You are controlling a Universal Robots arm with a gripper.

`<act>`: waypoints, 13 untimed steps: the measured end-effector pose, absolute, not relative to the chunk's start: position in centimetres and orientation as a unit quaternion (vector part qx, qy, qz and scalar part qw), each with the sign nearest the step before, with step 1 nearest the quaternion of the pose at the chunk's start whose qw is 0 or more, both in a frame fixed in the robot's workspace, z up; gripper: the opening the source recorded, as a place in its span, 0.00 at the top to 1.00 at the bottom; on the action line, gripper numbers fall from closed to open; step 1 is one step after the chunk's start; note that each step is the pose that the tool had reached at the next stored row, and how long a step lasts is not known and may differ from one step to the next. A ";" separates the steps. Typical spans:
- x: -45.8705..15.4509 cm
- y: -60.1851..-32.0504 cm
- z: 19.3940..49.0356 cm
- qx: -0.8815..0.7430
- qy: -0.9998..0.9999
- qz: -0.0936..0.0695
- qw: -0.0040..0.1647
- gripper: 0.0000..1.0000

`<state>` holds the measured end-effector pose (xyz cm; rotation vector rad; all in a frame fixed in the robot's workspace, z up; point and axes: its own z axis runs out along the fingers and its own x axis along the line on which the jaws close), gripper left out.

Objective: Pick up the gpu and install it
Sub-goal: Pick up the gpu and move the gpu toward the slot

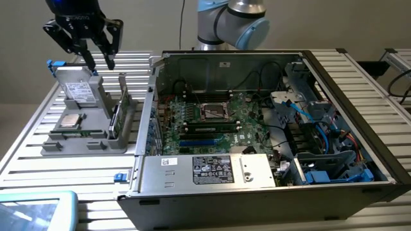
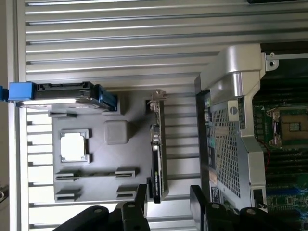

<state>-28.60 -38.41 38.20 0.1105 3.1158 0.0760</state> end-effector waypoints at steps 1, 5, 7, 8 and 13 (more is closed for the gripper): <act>-28.6 -38.4 38.0 0.035 0.999 0.024 0.011 0.52; -28.9 -38.3 37.3 0.035 0.999 0.024 0.011 0.52; -29.0 -38.3 36.9 0.035 0.999 0.024 0.011 0.52; -29.1 -38.3 36.8 0.035 0.999 0.024 0.011 0.52; -29.4 -38.3 35.8 0.035 0.999 0.024 0.011 0.52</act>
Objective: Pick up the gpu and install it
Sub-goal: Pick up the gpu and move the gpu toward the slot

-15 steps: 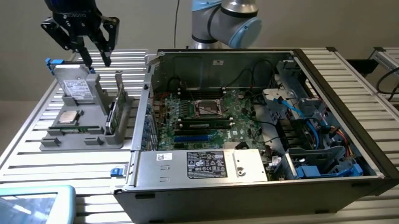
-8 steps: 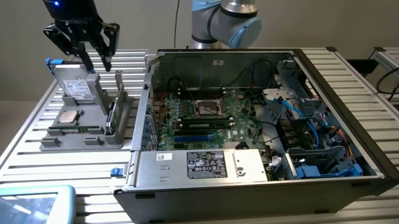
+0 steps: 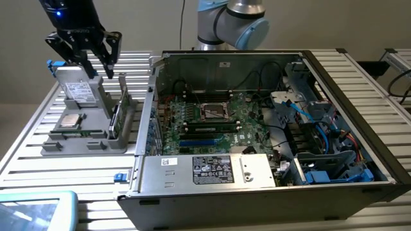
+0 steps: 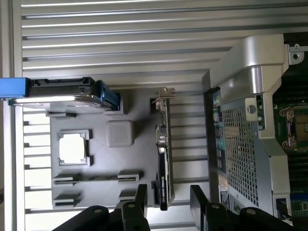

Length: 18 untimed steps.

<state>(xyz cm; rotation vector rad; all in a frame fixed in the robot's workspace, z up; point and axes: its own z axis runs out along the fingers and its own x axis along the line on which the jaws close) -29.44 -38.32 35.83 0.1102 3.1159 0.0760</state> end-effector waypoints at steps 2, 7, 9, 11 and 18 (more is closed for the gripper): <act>-29.4 -38.3 35.5 0.035 0.999 0.024 0.011 0.52; -29.5 -38.3 34.6 0.035 0.999 0.024 0.009 0.52; -29.5 -38.3 34.4 0.036 0.999 0.025 0.007 0.52; -29.5 -38.3 34.4 0.036 0.999 0.025 0.006 0.52; -29.5 -38.3 33.7 0.035 0.999 0.025 0.006 0.52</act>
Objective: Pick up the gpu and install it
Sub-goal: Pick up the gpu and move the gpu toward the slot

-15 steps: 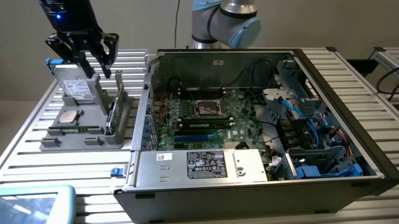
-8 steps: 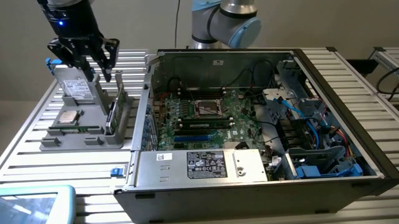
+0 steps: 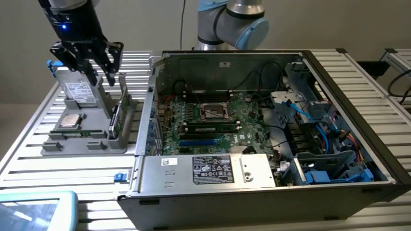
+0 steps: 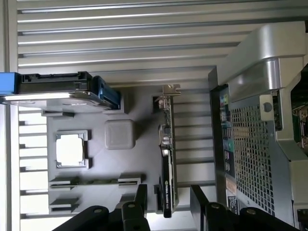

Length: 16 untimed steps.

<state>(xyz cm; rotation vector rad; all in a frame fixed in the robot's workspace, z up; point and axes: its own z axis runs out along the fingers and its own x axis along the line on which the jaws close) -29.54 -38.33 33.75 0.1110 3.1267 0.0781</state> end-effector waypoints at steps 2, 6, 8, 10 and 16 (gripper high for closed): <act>-29.6 -38.3 33.4 0.036 0.999 0.025 0.006 0.52; -29.6 -38.3 32.7 0.035 0.999 0.025 0.006 0.52; -29.6 -38.3 32.3 0.036 0.999 0.026 0.006 0.52; -29.6 -38.3 31.9 0.035 0.999 0.027 0.006 0.52; -29.6 -38.4 30.8 0.034 0.999 0.030 0.006 0.52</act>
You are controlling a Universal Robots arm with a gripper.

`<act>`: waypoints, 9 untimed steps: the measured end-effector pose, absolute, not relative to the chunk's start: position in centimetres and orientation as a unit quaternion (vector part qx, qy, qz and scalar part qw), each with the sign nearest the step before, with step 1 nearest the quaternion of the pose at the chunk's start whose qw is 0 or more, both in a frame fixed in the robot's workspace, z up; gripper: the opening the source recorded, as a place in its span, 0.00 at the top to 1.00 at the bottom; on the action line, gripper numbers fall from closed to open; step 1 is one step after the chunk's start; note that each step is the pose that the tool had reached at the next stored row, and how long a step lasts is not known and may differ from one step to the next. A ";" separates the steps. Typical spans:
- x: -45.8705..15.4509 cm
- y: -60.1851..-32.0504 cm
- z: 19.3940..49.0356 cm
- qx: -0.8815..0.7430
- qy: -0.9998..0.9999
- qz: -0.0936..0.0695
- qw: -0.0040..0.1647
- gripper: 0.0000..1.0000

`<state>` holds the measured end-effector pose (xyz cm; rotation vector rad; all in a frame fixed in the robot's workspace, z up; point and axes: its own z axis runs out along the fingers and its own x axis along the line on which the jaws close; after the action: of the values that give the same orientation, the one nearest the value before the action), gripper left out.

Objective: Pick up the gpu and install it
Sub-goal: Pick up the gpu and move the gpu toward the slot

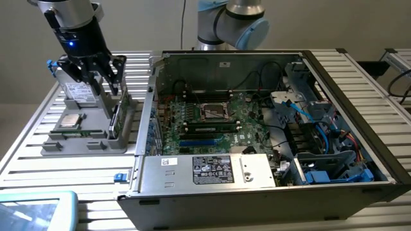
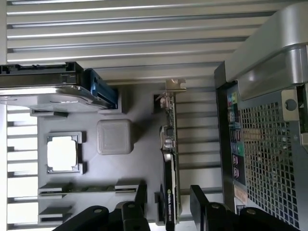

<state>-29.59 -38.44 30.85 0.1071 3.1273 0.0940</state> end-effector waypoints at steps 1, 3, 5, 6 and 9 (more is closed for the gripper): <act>-29.6 -38.5 30.7 0.034 0.999 0.030 0.006 0.52; -29.6 -38.6 30.3 0.034 0.999 0.032 0.005 0.52; -29.6 -38.7 30.1 0.034 0.999 0.036 0.005 0.52; -29.6 -38.8 30.0 0.033 0.999 0.039 0.004 0.52; -29.6 -39.0 29.7 0.031 0.998 0.048 0.003 0.52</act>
<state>-29.57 -38.99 29.73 0.0959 3.1301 0.1493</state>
